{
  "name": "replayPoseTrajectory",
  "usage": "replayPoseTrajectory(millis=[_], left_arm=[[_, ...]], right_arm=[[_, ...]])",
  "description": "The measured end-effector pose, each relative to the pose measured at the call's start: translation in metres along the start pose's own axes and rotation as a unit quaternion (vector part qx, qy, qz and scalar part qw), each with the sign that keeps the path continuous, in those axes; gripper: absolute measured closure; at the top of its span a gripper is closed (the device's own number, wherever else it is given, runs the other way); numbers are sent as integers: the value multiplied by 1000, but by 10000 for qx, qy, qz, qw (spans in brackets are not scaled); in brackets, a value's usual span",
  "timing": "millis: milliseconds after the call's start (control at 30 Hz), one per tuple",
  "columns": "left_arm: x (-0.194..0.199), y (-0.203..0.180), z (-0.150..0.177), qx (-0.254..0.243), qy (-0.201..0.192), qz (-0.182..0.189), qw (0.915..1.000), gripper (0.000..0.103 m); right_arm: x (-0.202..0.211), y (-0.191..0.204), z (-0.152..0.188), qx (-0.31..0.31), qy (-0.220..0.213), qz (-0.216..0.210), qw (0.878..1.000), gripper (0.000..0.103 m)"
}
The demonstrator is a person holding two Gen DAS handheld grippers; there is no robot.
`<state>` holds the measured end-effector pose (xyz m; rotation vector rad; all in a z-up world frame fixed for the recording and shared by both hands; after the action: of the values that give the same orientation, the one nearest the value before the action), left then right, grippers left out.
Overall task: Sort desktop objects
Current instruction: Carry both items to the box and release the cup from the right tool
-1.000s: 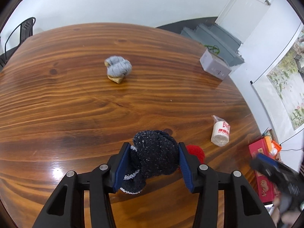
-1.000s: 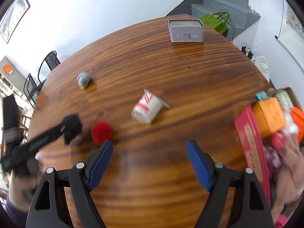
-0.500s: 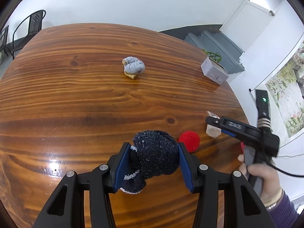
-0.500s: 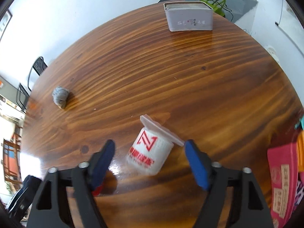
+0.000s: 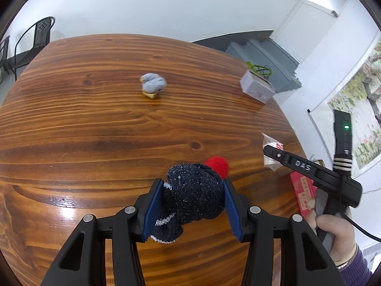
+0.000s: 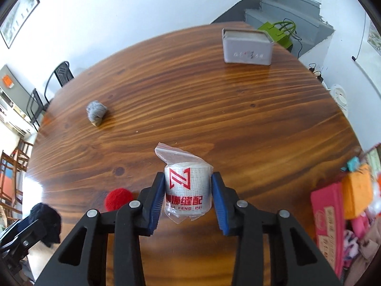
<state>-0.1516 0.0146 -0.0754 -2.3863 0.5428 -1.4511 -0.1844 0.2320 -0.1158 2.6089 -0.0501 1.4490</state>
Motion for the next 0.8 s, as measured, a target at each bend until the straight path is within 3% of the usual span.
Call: replayPoseTrajectory(millis=[200, 500, 633, 800], left_arm=[[1, -36, 11, -171, 46, 171, 9997, 52], [-1, -108, 36, -535, 106, 477, 9974, 52], [-2, -140, 50, -712, 148, 568, 9957, 52], [-1, -165, 67, -882, 197, 597, 9941, 52]], right_arm=[[56, -35, 14, -183, -382, 66, 9991, 61], [141, -146, 54, -710, -723, 727, 9922, 61], [155, -195, 75, -921, -642, 1016, 9885, 61], [147, -227, 89, -974, -472, 957, 9895, 61]])
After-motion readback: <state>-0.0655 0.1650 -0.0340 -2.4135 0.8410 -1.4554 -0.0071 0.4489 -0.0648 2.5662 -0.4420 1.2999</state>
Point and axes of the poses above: each gripper's, at about its wrist camera, not at the fingertips, and x roughly against the way its jaws point, y to its left, z to its underside, the point moved 5 cm from there along -x, roughly the way its jaws point, and after that the axes turned 7 degrees about x, right-handed, at the moved point
